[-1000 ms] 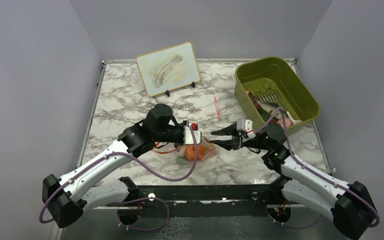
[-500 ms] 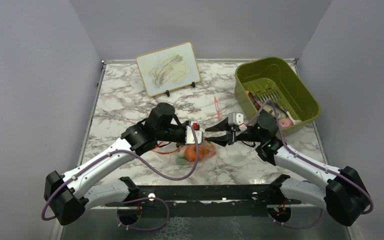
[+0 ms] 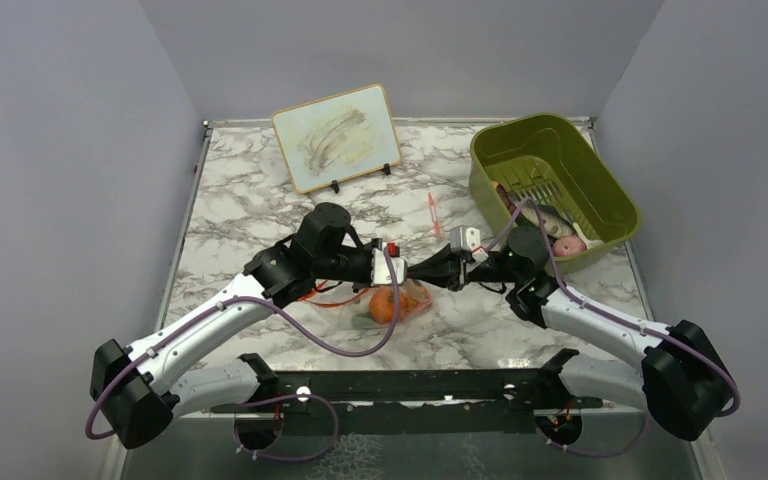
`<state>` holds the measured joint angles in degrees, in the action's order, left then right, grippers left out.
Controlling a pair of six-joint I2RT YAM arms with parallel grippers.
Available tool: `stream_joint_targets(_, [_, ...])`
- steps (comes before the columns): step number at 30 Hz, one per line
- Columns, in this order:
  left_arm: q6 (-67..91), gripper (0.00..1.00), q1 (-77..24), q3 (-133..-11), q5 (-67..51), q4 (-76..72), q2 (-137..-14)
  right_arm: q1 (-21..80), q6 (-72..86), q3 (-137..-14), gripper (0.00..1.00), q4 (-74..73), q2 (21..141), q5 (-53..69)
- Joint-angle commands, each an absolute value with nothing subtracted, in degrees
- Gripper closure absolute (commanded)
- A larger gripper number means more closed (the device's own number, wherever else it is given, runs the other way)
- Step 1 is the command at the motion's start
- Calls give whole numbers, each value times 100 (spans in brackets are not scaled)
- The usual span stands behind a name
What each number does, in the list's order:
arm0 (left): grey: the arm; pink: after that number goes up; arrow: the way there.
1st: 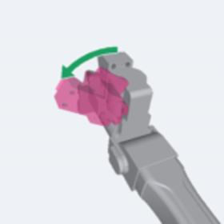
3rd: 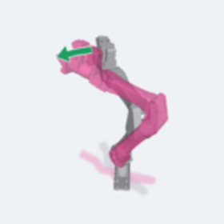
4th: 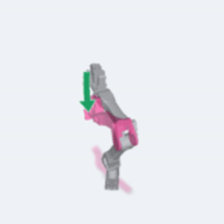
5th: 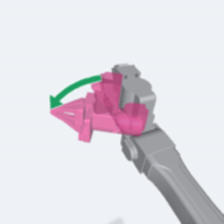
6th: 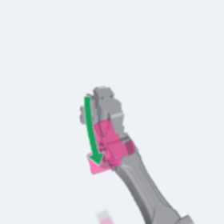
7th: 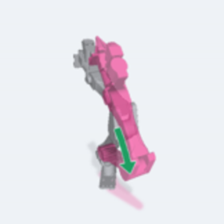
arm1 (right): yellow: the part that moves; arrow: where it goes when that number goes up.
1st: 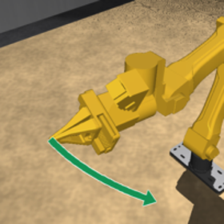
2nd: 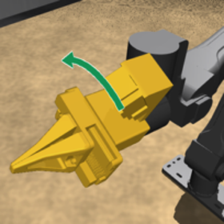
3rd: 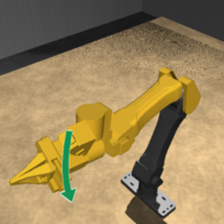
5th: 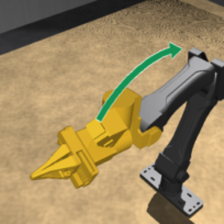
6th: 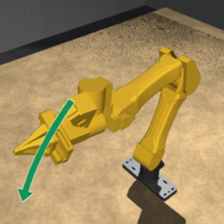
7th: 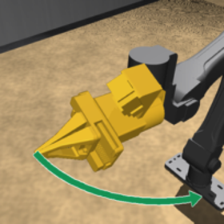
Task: Place the food in the zip-top bag and seal the zipper
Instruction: Zip the zipper food storage bag at the center of the board.
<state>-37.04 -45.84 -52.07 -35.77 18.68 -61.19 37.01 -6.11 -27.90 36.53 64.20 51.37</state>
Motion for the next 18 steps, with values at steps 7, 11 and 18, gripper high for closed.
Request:
stream_joint_targets(7, [-3792,100,-4603,-5355,-3482,1893,-5964,3769,-566,-2743,99,3881,6187,4643])
stream_joint_targets(11, [-3875,100,-4591,-5342,-3250,2144,-5879,3768,-602,-2659,99,3670,5851,4215])
stream_joint_targets(18, [-3770,100,-4588,-5202,-2994,2218,-5674,3762,-633,-2693,99,3346,5650,4122])
